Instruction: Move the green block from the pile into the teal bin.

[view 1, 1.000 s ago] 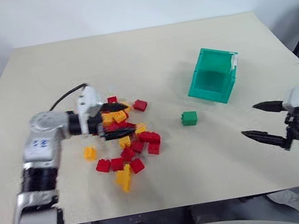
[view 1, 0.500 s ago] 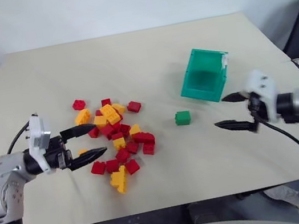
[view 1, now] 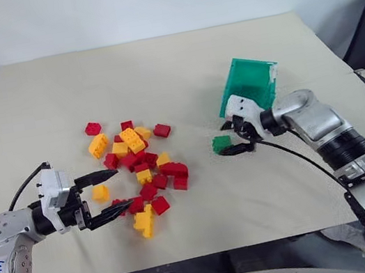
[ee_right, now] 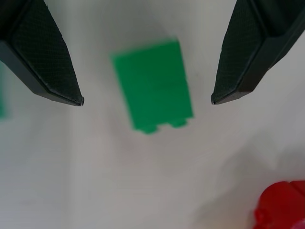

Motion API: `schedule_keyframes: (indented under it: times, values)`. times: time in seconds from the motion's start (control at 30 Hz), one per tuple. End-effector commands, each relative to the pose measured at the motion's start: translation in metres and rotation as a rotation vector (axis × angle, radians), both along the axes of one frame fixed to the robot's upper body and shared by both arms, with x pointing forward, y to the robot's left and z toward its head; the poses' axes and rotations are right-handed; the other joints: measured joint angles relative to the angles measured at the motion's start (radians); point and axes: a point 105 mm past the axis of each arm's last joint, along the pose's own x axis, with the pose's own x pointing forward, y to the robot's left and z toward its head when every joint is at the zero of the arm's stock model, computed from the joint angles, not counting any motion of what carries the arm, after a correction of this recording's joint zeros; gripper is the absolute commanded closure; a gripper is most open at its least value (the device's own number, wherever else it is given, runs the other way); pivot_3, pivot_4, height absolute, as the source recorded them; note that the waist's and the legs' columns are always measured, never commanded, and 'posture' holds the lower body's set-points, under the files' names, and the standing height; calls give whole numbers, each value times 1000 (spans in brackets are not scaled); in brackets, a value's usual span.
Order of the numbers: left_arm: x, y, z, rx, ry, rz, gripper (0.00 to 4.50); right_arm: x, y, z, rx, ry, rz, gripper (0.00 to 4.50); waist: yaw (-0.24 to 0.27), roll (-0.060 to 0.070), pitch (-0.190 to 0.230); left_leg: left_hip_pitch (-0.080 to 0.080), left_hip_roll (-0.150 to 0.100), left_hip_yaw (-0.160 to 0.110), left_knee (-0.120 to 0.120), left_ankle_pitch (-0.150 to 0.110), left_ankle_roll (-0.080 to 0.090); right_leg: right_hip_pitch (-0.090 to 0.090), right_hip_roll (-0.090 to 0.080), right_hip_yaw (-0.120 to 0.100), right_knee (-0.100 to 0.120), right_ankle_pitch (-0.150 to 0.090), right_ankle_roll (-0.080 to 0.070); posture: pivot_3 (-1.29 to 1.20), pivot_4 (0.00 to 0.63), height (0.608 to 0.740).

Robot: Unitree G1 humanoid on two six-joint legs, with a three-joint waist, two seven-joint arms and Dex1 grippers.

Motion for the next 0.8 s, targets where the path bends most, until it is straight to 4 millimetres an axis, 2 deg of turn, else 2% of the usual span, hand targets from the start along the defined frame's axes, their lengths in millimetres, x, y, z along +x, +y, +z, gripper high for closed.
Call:
schedule_keyframes:
  times: [0.03,0.1,0.3,0.43,0.6,0.7,0.8]
  values:
    - [-2,-8,7,2,-50,-14,0,-4,1,5,-40,-21,50,395,-1,0,0,0,-1,0,0,0,0,0,-1,0,0,0,0,0,150,740]
    - [-1,-8,8,2,-54,-13,0,-6,1,7,-41,-40,55,912,-3,0,0,0,-1,0,0,0,0,0,-2,0,0,0,0,0,150,740]
    - [11,-3,10,15,-60,26,0,-5,-6,32,16,-136,-21,3013,-3,0,0,0,-1,0,0,0,0,0,-1,-1,0,0,0,0,150,740]
    - [15,-2,15,-11,-70,14,0,-3,-16,60,102,-226,-132,3016,-3,0,0,0,-1,0,0,0,0,0,-1,0,1,0,0,0,150,740]
    - [20,0,19,-22,-88,-15,0,15,-53,93,131,-398,-367,3016,-2,0,0,0,-1,0,0,0,-1,0,-1,0,0,0,0,0,150,740]
    - [34,-1,25,-16,-138,-13,0,27,-72,106,115,-460,-468,3016,-3,0,0,0,-1,0,0,0,-1,0,-1,0,0,0,0,0,150,740]
    - [49,-6,32,-22,-180,-7,0,40,-81,108,93,-486,-523,3016,-4,0,0,1,-1,1,0,0,-1,0,0,0,1,0,0,0,150,740]
